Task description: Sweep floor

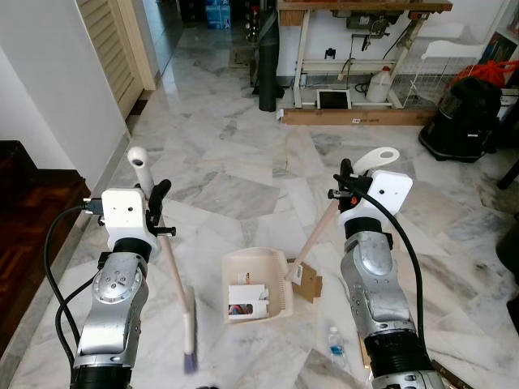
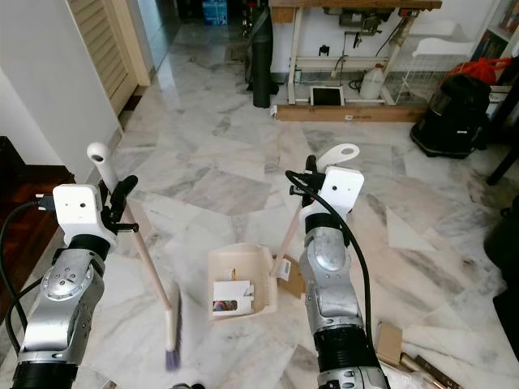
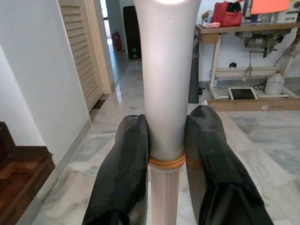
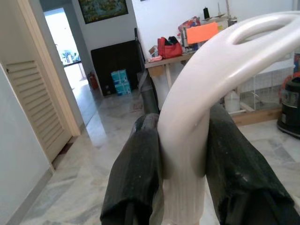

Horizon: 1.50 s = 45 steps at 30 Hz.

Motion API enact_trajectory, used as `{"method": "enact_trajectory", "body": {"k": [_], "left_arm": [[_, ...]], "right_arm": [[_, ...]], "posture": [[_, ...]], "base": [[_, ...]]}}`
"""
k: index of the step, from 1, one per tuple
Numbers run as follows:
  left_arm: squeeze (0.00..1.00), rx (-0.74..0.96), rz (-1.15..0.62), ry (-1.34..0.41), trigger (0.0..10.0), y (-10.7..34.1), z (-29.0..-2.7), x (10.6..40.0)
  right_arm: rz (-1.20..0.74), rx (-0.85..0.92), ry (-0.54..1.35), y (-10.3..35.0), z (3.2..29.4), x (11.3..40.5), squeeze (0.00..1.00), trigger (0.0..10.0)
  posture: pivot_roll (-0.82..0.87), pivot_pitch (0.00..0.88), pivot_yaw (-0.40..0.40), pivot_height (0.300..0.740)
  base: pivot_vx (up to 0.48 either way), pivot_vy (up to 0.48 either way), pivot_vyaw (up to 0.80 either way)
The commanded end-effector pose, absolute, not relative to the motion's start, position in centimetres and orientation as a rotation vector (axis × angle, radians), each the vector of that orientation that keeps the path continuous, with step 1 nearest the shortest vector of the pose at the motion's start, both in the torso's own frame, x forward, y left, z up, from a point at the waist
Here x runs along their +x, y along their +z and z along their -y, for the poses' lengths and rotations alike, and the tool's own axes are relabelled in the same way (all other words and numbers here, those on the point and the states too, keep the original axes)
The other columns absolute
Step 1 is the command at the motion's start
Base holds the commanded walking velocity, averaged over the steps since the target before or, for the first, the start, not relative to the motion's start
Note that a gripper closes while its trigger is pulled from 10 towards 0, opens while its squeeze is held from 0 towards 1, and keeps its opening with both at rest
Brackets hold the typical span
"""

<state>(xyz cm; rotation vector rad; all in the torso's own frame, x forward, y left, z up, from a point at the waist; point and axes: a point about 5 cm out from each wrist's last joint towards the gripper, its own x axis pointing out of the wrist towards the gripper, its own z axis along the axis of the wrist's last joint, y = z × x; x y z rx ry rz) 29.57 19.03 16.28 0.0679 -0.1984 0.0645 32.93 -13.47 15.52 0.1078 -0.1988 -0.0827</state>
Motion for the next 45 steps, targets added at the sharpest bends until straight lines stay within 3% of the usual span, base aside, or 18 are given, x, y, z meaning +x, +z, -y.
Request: {"method": "enact_trajectory", "body": {"k": [1, 13, 23, 45], "left_arm": [[0.0, 0.104, 0.251, 0.072, 10.0, 17.1, -19.2, 29.4], [0.0, 0.126, 0.222, 0.083, 10.0, 15.9, -19.1, 28.2], [0.0, 0.119, 0.212, 0.076, 10.0, 15.4, -18.3, 28.4], [0.0, 0.133, 0.206, 0.099, 10.0, 15.5, -18.7, 27.8]], "right_arm": [[0.257, 0.114, -0.054, 17.1, 12.9, 32.8, 0.0, 10.0], [0.208, 0.116, -0.027, 16.4, 12.5, 32.0, 0.0, 10.0], [0.185, 0.085, -0.041, 16.1, 13.6, 31.8, 0.0, 10.0], [0.169, 0.098, 0.012, 16.2, 12.1, 31.6, 0.0, 10.0]], "posture": [[-0.07, 0.0, 0.032, 0.74], [-0.07, 0.0, -0.004, 0.74], [-0.07, 0.0, -0.016, 0.74], [-0.05, 0.0, -0.018, 0.74]], "base": [[0.0, 0.0, 0.8], [0.0, 0.0, 0.8], [0.0, 0.0, 0.8], [0.0, 0.0, 0.8]]}}
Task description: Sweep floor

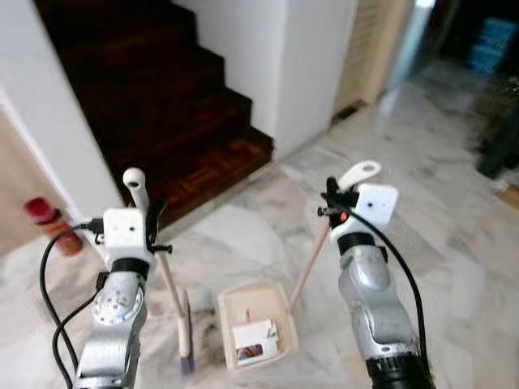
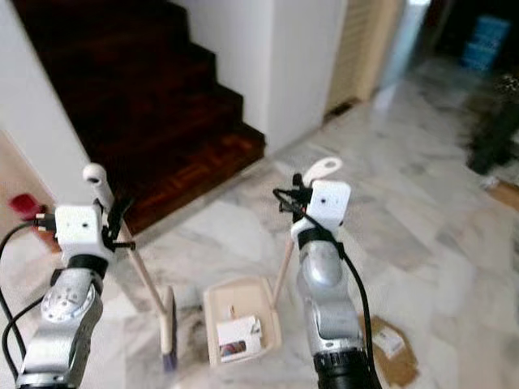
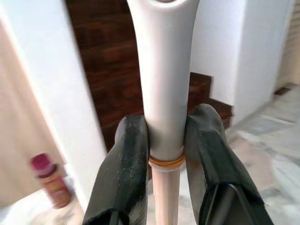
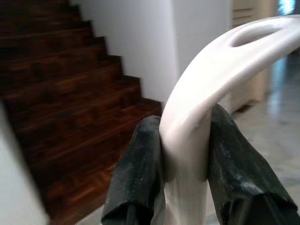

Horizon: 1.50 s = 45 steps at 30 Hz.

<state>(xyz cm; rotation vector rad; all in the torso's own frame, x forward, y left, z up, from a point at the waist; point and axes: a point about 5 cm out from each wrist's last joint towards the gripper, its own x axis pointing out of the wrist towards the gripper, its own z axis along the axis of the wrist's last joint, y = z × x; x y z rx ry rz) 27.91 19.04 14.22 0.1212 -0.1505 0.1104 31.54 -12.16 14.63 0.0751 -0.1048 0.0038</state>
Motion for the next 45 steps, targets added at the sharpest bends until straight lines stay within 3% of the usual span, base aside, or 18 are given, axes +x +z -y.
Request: {"method": "enact_trajectory", "body": {"k": [1, 13, 22, 45], "left_arm": [[0.0, 0.133, 0.206, 0.099, 10.0, 15.5, -18.7, 27.8], [0.0, 0.136, 0.183, 0.097, 10.0, 15.0, -18.3, 27.6], [0.0, 0.13, 0.162, 0.119, 10.0, 14.5, -18.4, 26.6], [0.0, 0.124, 0.154, 0.092, 10.0, 14.3, -17.6, 26.3]], "right_arm": [[0.169, 0.098, 0.013, 16.2, 12.0, 31.5, 0.0, 10.0], [0.156, 0.106, 0.02, 16.1, 12.5, 31.4, 0.0, 10.0], [0.141, 0.111, 0.059, 15.8, 12.0, 31.5, 0.0, 10.0], [0.138, 0.114, 0.096, 15.9, 11.8, 31.3, 0.0, 10.0]], "posture": [[-0.05, 0.0, -0.018, 0.74], [-0.05, 0.006, -0.018, 0.74], [-0.03, 0.0, -0.034, 0.74], [-0.03, 0.0, -0.039, 0.74]], "base": [[0.0, 0.0, 0.8], [0.0, 0.0, 0.76], [0.0, 0.0, 0.09], [0.0, 0.48, 0.0]]}}
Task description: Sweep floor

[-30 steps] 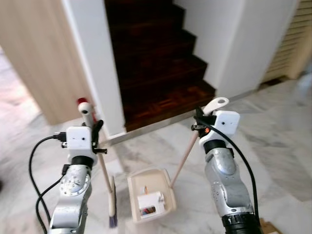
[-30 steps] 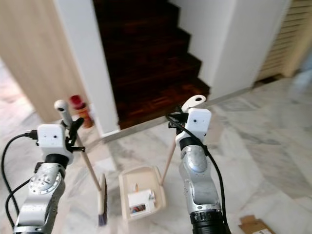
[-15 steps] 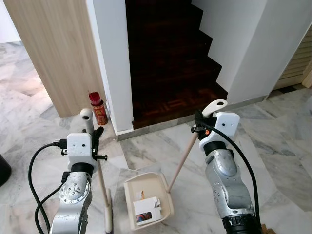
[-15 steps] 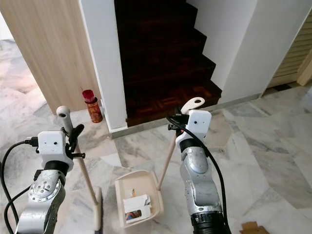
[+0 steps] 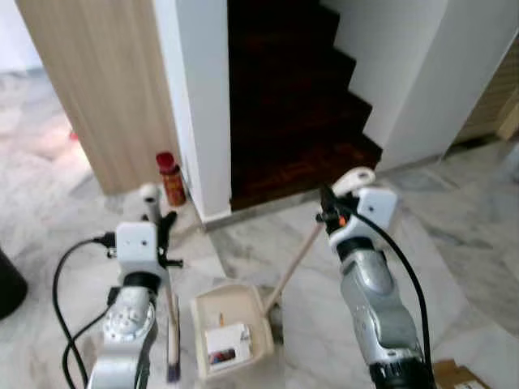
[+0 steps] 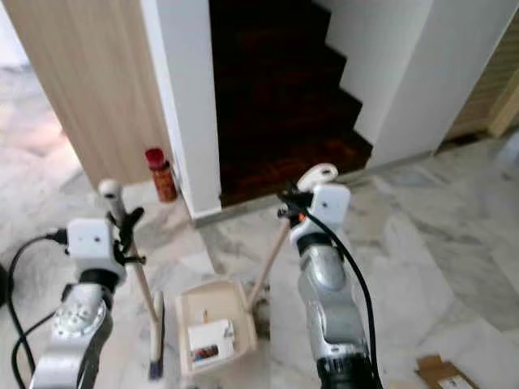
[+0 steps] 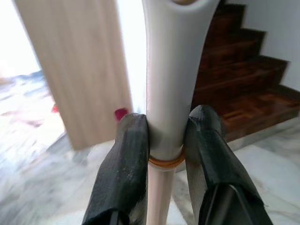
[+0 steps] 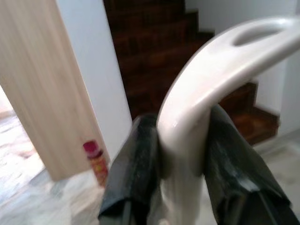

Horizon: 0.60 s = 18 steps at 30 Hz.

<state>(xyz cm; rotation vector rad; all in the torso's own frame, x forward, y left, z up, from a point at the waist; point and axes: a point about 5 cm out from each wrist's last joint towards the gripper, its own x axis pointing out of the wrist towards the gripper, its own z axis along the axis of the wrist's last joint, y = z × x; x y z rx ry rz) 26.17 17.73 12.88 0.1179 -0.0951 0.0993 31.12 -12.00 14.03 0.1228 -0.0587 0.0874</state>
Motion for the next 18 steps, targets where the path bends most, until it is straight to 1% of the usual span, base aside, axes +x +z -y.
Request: {"method": "enact_trajectory", "body": {"k": [1, 7, 9, 18], "left_arm": [[0.0, 0.126, 0.155, 0.088, 10.0, 14.3, -17.55, 26.34], [0.0, 0.134, 0.155, 0.081, 10.0, 14.31, -17.49, 26.3], [0.0, 0.136, 0.156, 0.08, 10.0, 14.34, -17.44, 26.28], [0.0, 0.142, 0.157, 0.071, 10.0, 14.53, -17.32, 26.37]], "right_arm": [[0.139, 0.113, 0.1, 15.87, 11.75, 31.33, 0.0, 10.0], [0.141, 0.122, 0.118, 15.91, 11.28, 31.31, 0.0, 10.0], [0.142, 0.13, 0.121, 15.94, 11.21, 31.28, 0.0, 10.0], [0.138, 0.145, 0.117, 15.95, 11.12, 31.31, 0.0, 10.0]], "posture": [[-0.03, 0.0, -0.039, 0.74], [-0.02, 0.0, -0.035, 0.74], [-0.02, 0.0, -0.034, 0.74], [-0.02, 0.0, -0.031, 0.74]], "base": [[0.0, 0.48, 0.48], [0.0, 0.48, 0.75], [0.0, 0.48, 0.47], [0.0, 0.48, 0.0]]}}
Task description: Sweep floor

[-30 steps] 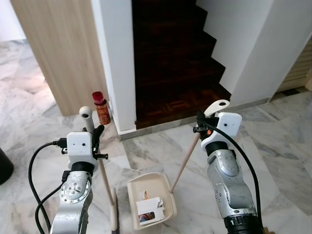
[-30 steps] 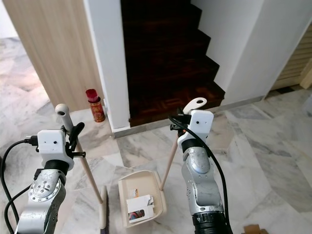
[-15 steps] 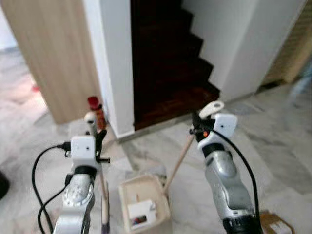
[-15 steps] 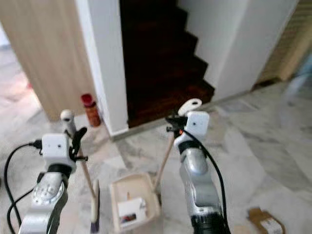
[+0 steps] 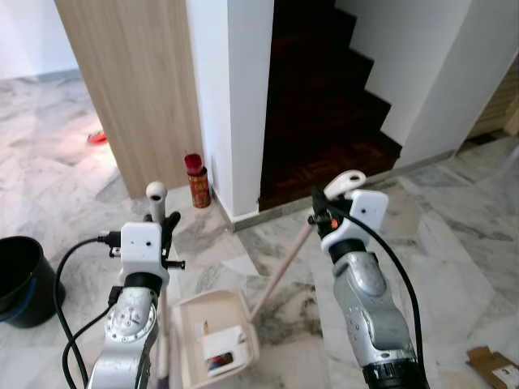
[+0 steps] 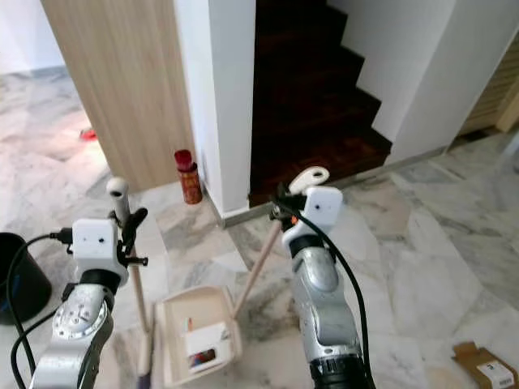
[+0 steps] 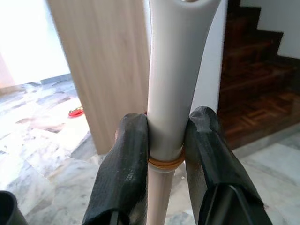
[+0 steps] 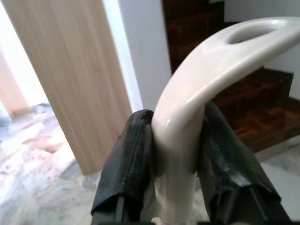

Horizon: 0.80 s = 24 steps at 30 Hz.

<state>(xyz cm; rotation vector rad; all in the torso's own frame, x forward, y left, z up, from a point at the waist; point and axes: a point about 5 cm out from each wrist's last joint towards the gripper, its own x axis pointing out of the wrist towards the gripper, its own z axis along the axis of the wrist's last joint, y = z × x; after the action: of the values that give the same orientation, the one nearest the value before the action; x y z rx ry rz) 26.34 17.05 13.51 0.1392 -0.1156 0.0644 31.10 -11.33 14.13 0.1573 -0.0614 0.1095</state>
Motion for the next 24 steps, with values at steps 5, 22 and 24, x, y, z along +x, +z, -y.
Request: {"method": "enact_trajectory", "body": {"k": [5, 22, 24], "left_arm": [[0.0, 0.143, 0.154, 0.076, 10.0, 14.53, -17.44, 26.29], [0.0, 0.149, 0.15, 0.077, 10.0, 14.74, -17.51, 26.56], [0.0, 0.148, 0.15, 0.077, 10.0, 14.74, -17.47, 26.55]], "right_arm": [[0.136, 0.139, 0.123, 15.97, 10.97, 31.32, 0.0, 10.0], [0.144, 0.159, 0.102, 16.19, 11.26, 31.57, 0.0, 10.0], [0.144, 0.158, 0.099, 16.22, 11.33, 31.64, 0.0, 10.0]], "posture": [[-0.02, 0.0, -0.029, 0.74], [-0.01, 0.024, -0.023, 0.74], [-0.01, 0.025, -0.023, 0.74]], "base": [[0.0, 0.48, 0.0], [0.0, 0.48, 0.44], [0.0, 0.48, 0.0]]}}
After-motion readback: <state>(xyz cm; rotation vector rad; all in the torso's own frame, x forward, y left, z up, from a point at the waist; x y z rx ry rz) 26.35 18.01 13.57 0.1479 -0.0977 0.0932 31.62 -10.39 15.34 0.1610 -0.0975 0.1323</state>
